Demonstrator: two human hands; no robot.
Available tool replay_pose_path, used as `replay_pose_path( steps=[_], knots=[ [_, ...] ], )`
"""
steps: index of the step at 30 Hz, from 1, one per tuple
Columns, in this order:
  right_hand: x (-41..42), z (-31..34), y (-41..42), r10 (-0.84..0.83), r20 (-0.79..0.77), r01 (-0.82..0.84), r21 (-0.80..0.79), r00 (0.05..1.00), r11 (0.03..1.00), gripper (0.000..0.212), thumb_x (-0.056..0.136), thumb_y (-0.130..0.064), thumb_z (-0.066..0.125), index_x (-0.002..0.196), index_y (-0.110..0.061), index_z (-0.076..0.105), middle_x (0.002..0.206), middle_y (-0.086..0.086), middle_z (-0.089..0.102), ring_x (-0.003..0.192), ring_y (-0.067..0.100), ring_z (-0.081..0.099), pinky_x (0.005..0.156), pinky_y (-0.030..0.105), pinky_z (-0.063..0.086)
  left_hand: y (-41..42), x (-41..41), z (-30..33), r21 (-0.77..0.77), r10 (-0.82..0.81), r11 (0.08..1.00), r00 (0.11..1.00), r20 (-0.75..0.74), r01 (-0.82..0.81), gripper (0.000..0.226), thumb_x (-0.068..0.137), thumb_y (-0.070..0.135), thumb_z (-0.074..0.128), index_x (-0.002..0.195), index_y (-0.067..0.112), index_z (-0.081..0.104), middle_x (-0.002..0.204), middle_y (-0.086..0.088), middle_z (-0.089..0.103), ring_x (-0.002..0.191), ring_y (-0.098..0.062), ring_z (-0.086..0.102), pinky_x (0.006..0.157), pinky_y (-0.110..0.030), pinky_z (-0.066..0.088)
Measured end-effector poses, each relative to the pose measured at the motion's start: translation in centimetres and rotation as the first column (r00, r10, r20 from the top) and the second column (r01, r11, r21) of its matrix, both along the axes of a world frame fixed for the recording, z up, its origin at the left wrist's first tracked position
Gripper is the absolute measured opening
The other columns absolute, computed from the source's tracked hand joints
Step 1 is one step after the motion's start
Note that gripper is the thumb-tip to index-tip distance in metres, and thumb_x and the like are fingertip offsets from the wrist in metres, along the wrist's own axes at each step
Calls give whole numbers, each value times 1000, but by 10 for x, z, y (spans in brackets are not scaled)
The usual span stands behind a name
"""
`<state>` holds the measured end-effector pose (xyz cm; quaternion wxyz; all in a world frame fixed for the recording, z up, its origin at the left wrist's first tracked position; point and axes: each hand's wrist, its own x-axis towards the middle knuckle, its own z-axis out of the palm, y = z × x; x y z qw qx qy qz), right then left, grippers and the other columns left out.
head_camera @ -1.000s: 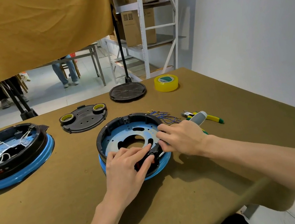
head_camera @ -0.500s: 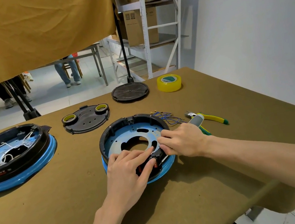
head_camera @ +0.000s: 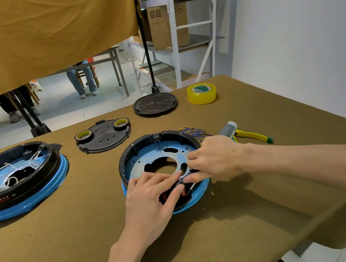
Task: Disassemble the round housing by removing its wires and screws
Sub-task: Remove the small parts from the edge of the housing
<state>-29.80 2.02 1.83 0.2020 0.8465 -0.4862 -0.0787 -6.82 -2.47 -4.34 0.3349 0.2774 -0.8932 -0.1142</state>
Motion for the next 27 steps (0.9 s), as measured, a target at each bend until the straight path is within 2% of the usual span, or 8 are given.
replay_pose_path(
  steps=[2,4,8,10,16,20,24,27],
  knots=[
    [1,-1,1,55,13,-55,-9,998,998,76,96,-69,9,83,-16,62,74,-6,50,50,17,44,43,27,31,0,0,1,-1,1,1000,1000,0,-1,46,99,60,43,128,38,71,110,20,75,102,-2,57,86,-30,36],
    [1,0,1,104,-14,-104,-18,994,994,70,96,-73,22,86,-16,61,74,-6,51,48,16,38,43,25,18,0,0,1,-3,2,1000,1000,1,-2,46,99,60,42,127,38,72,108,20,75,100,-2,56,85,-30,36],
    [-2,3,1,108,-54,-107,28,993,994,64,95,-74,35,99,-15,59,84,-3,59,55,19,39,54,29,29,-1,0,1,2,6,1000,1000,-2,-6,46,99,60,43,126,38,72,107,19,76,99,-3,55,84,-32,37],
    [-3,3,1,83,-48,-81,57,995,995,60,96,-72,35,102,-16,58,88,-4,61,59,18,41,56,30,32,-1,-1,1,3,8,1000,1000,-1,-8,46,99,60,43,127,38,72,107,19,76,99,-3,55,84,-32,36],
    [-3,-4,3,53,-76,-51,20,996,998,60,98,-70,32,98,-15,56,83,-3,59,56,20,50,52,32,46,0,-1,0,9,5,1000,1000,-4,-5,45,98,58,43,126,37,72,107,18,76,98,-3,54,84,-31,35],
    [-5,-11,7,133,12,-131,-115,991,985,53,95,-63,49,89,-12,59,68,0,53,40,20,44,38,29,40,-1,1,1,20,0,1000,1000,-3,0,48,98,59,42,126,37,73,108,18,76,98,-3,53,85,-31,35],
    [-8,-29,14,87,145,-65,-151,986,986,53,97,-65,36,101,-15,52,82,1,54,42,17,35,40,27,29,-1,1,2,29,-4,1000,1000,4,4,48,98,60,41,127,37,72,108,18,76,98,-3,53,85,-31,35],
    [-9,-37,13,40,240,-20,-87,970,996,55,96,-65,37,104,-13,53,89,3,54,48,18,42,43,30,39,-1,2,2,28,-1,1000,1000,16,0,49,98,60,40,127,38,72,110,18,76,100,-3,52,86,-30,33]
  ],
)
